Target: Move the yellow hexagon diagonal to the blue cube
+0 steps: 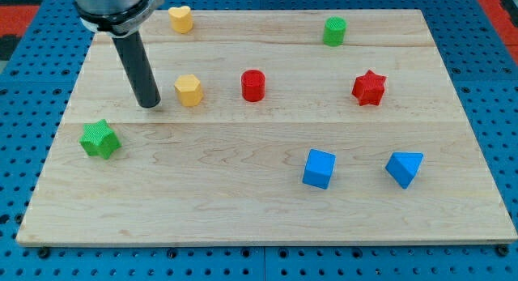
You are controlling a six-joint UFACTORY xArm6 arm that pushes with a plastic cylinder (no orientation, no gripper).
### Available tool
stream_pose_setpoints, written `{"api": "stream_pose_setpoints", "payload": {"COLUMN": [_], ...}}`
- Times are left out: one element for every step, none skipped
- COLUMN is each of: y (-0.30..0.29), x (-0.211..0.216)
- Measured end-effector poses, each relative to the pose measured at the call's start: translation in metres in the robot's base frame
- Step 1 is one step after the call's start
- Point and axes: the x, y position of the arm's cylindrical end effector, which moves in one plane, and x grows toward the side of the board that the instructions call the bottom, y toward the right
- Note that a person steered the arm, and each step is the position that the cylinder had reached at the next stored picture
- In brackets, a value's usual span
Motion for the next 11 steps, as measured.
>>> {"api": "stream_pose_setpoints", "payload": {"y": [0.003,0.046,0.065,0.061,0.043,0.033,0.003,-0.039,-0.008,0.005,0.02], "x": [0.006,0.077,0.024,0.006,0.004,-0.012,-0.031,-0.078,-0.053,-0.074,-0.077]}}
